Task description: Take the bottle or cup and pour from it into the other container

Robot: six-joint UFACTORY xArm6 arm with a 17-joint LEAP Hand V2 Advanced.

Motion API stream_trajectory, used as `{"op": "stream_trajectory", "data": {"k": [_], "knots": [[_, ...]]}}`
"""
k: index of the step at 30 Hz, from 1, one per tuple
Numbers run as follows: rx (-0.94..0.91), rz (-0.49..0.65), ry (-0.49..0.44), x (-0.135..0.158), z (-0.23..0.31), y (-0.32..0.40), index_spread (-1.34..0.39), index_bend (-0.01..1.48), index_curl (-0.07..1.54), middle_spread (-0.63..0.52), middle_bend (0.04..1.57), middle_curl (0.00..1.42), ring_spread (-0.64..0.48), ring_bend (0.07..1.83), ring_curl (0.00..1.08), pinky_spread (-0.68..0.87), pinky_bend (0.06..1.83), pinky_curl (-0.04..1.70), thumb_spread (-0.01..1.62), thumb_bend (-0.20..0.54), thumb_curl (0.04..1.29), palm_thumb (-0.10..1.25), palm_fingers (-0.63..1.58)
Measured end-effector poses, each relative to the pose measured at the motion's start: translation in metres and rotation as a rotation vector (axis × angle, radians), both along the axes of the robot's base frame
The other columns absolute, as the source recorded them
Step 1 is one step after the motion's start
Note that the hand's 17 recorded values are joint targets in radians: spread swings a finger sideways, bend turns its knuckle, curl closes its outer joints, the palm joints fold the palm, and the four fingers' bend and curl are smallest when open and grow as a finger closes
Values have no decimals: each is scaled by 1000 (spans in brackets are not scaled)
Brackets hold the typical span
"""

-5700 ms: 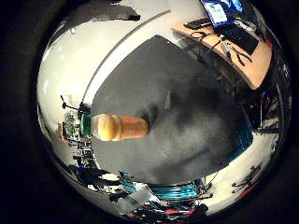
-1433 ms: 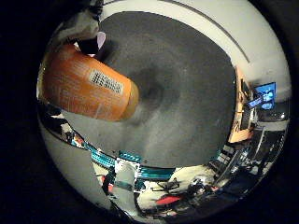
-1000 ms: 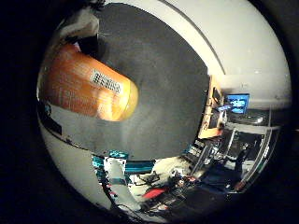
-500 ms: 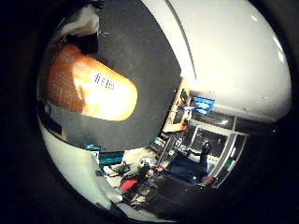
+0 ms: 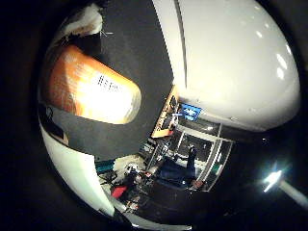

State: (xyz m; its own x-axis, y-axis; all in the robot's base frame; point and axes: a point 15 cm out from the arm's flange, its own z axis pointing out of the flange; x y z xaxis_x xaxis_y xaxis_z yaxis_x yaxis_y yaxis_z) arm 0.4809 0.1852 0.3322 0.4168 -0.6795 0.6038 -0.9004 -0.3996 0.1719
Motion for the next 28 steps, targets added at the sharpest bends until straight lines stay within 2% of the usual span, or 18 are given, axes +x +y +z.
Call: {"op": "stream_trajectory", "data": {"k": [20, 28], "knots": [[5, -33, -17, 6, -3, -8, -237, 1103, 973, -156, 1304, 912, -250, 1310, 886, -226, 1242, 976, 279, -19, 981, 1129, 1094], [42, -29, -54, 2, 22, -8, -235, 1105, 971, -156, 1304, 912, -250, 1310, 887, -226, 1243, 976, 279, -19, 978, 1130, 1094]]}}
